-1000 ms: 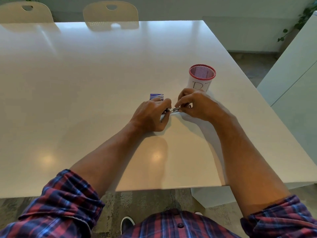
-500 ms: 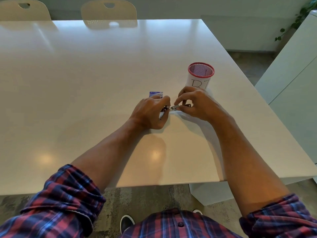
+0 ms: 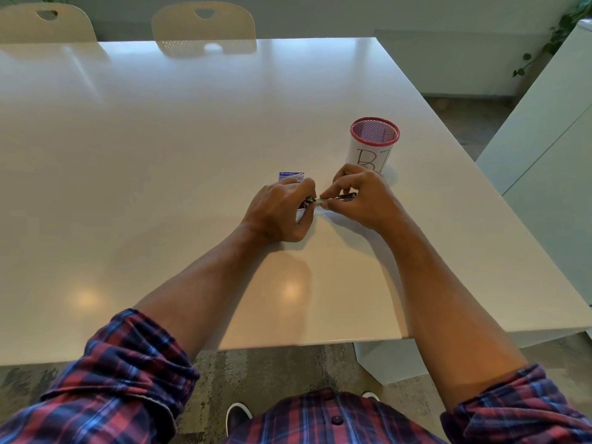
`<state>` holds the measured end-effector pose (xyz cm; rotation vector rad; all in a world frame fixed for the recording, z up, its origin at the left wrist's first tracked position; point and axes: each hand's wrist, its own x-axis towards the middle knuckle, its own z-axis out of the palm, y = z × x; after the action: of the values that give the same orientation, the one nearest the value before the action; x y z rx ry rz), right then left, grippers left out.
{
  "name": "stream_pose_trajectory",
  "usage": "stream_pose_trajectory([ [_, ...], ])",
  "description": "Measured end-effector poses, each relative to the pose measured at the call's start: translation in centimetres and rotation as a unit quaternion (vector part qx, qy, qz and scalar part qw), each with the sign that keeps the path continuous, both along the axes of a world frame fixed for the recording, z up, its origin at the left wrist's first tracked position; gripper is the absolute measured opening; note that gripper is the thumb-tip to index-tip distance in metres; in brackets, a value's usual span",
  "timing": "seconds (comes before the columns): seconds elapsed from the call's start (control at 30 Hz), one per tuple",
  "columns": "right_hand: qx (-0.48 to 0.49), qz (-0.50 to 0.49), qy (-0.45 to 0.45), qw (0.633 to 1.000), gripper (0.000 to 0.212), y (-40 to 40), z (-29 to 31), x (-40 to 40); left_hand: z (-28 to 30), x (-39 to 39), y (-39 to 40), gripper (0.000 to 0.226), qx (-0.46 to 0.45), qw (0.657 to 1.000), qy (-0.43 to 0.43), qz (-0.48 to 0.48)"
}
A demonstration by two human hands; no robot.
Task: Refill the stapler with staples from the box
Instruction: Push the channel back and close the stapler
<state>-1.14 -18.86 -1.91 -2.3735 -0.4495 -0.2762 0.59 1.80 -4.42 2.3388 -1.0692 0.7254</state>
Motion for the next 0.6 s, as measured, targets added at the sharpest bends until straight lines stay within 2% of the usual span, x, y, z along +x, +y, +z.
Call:
stream_pose_trajectory([
  [0.43,-0.026,0.012,-0.040,0.999,0.021,-0.61,-0.14,0.17,-0.15,0.23,0.00,0.012,0.010,1.000,0.007,-0.002],
  [0.6,-0.079,0.047,-0.063,0.994,0.017,-0.72,0.15,-0.13,-0.21,0.20,-0.08,0.011,0.005,1.000,0.013,0.001],
])
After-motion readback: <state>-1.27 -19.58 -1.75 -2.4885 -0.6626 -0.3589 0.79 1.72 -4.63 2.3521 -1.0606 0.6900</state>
